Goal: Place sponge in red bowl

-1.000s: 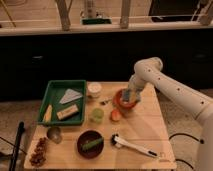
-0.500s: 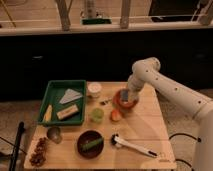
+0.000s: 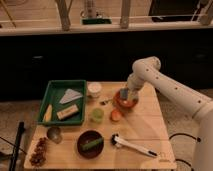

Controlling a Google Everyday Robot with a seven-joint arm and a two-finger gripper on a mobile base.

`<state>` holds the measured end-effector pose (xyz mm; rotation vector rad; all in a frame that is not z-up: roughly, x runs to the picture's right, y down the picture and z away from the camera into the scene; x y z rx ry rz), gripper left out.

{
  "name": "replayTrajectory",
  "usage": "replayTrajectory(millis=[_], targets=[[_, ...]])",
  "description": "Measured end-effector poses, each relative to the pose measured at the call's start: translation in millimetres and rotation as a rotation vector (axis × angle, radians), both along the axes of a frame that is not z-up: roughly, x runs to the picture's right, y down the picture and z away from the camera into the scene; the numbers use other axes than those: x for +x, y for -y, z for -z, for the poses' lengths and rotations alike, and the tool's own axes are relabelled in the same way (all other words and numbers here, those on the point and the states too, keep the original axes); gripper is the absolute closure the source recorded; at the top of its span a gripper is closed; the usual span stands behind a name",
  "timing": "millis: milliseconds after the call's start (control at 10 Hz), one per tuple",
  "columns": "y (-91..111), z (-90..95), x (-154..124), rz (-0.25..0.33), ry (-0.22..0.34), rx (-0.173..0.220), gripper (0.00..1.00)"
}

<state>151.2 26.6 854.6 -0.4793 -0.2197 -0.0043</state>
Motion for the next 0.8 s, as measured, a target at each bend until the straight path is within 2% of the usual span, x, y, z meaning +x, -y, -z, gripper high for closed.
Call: replayTrajectory(millis=[300,400,800], targets=[[3.9,3.9,1.8,0.002,0.001,0.012,0.23],[4.6,4.9,2.1,0.004,0.002,0.014,0.20],[4.4,7.4,6.5,0.006,0.007,0.020,0.20]])
